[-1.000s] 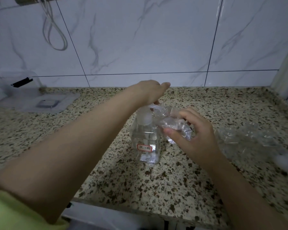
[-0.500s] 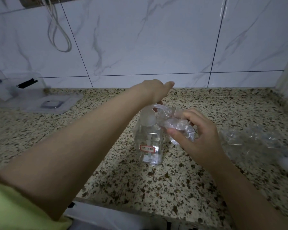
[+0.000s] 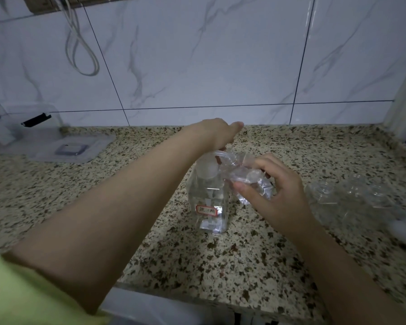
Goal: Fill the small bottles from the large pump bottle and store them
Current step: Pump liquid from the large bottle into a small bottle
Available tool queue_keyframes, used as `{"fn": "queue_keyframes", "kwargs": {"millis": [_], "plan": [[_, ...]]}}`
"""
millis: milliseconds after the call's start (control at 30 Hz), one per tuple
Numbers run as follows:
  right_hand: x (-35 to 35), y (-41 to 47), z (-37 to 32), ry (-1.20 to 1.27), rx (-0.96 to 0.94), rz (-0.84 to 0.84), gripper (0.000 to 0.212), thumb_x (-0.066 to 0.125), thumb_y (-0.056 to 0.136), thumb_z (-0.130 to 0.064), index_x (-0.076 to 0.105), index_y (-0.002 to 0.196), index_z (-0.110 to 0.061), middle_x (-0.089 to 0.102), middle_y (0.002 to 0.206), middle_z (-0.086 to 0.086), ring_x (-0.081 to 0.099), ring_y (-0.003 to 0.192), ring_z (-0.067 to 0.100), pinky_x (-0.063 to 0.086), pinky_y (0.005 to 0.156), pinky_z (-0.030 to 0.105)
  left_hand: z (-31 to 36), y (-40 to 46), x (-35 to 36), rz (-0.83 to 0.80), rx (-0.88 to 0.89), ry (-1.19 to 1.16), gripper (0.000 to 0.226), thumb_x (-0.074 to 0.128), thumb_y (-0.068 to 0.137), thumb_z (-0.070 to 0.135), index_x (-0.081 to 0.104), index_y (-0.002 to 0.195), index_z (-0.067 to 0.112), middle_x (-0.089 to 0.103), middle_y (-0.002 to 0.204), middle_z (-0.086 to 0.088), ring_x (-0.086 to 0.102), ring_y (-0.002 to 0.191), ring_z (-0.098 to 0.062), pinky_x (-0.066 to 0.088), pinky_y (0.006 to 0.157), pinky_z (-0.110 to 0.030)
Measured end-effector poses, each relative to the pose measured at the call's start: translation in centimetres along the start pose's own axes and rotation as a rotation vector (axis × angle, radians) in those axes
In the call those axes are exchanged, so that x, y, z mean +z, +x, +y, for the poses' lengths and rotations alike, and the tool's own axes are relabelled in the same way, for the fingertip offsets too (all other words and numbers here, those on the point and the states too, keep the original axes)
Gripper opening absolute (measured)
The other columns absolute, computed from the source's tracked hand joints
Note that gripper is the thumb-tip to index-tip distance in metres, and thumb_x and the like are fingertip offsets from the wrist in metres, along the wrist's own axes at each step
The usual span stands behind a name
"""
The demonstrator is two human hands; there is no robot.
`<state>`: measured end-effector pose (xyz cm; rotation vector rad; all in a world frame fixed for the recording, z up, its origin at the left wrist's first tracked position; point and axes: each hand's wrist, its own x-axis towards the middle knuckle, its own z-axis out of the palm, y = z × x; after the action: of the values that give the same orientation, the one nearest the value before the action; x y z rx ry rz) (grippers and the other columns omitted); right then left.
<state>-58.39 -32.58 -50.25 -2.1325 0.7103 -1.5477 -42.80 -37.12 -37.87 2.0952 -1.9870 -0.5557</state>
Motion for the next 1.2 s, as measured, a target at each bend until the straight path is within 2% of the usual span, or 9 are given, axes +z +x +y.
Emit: {"fn": "queue_keyframes", "kwargs": {"millis": [167,333,433,567,767,900,1033,1133,1200], "plan": [[-0.14,-0.04,-0.04,0.011,0.000,0.022,0.037,0.073,0.088,-0.035,0.070,0.113,-0.008,0.068,0.103,-0.007,0.064,0.098,0.007,0.052,0.087,0.023,0.08,0.01,-0.58,0.053,0.018,-0.037,0.059,0.025,0.104,0.054,0.062,0.123,0.013,0.076,0.099,-0.003,0.064,0.101,-0.022,0.049,0.095,-0.038],[-0.18,0.07,-0.09,-0.020,-0.002,0.015,0.036,0.072,0.087,-0.038,0.070,0.112,-0.012,0.068,0.101,-0.005,0.064,0.095,0.011,0.055,0.084,0.037,-0.03,0.03,-0.14,0.016,0.008,0.006,0.062,0.022,0.104,0.055,0.064,0.124,0.014,0.072,0.111,-0.005,0.060,0.108,-0.025,0.041,0.093,-0.038],[-0.23,0.07,-0.22,-0.010,-0.012,0.020,0.034,0.072,0.087,-0.039,0.068,0.113,-0.016,0.068,0.102,-0.006,0.064,0.097,0.011,0.055,0.085,0.038,-0.32,-0.01,-0.22,0.022,0.021,-0.031,0.060,0.022,0.105,0.054,0.066,0.122,0.016,0.074,0.106,-0.002,0.061,0.102,-0.023,0.039,0.087,-0.035],[-0.17,0.03,0.03,-0.036,-0.013,0.017,0.040,0.073,0.087,-0.040,0.070,0.112,-0.009,0.069,0.102,0.000,0.065,0.098,0.018,0.054,0.086,0.045,-0.14,-0.20,-0.24,0.014,0.021,-0.014,0.061,0.022,0.104,0.055,0.067,0.120,0.016,0.073,0.107,-0.003,0.061,0.106,-0.024,0.040,0.092,-0.036],[-0.19,0.04,0.02,-0.010,0.001,0.014,0.040,0.073,0.086,-0.041,0.070,0.113,-0.012,0.069,0.103,-0.001,0.066,0.099,0.018,0.055,0.085,0.045,0.21,-0.19,-0.46,-0.104,-0.010,0.007,0.065,0.021,0.103,0.058,0.068,0.121,0.017,0.068,0.118,-0.006,0.057,0.112,-0.027,0.039,0.099,-0.039],[-0.17,0.04,-0.17,0.020,-0.004,0.035,0.040,0.074,0.086,-0.040,0.070,0.115,-0.012,0.069,0.105,-0.003,0.066,0.100,0.015,0.055,0.086,0.045,0.20,-0.40,-0.73,-0.041,0.002,-0.047,0.063,0.022,0.104,0.056,0.069,0.119,0.016,0.073,0.107,-0.005,0.062,0.105,-0.025,0.042,0.103,-0.041],[-0.20,0.09,0.16,-0.006,-0.019,0.033,0.041,0.074,0.086,-0.037,0.071,0.115,-0.007,0.070,0.105,-0.001,0.066,0.100,0.013,0.056,0.086,0.041,0.08,-0.50,-0.15,-0.020,0.000,-0.013,0.064,0.022,0.104,0.055,0.068,0.120,0.014,0.071,0.114,-0.007,0.061,0.108,-0.026,0.039,0.095,-0.036],[-0.22,-0.05,0.26,-0.012,-0.011,0.033,0.040,0.074,0.086,-0.038,0.071,0.115,-0.010,0.070,0.105,-0.002,0.067,0.100,0.016,0.055,0.085,0.045,-0.09,-0.27,-0.08,0.016,0.022,-0.026,0.061,0.022,0.105,0.054,0.067,0.121,0.015,0.074,0.107,-0.004,0.061,0.106,-0.025,0.040,0.089,-0.034],[-0.16,-0.01,0.26,-0.016,-0.004,0.033,0.041,0.074,0.086,-0.039,0.071,0.115,-0.011,0.070,0.105,-0.002,0.067,0.100,0.018,0.054,0.086,0.049,-0.25,-0.19,-0.04,0.009,0.023,-0.041,0.062,0.022,0.105,0.054,0.067,0.121,0.016,0.074,0.107,-0.004,0.061,0.105,-0.025,0.041,0.096,-0.036]]}}
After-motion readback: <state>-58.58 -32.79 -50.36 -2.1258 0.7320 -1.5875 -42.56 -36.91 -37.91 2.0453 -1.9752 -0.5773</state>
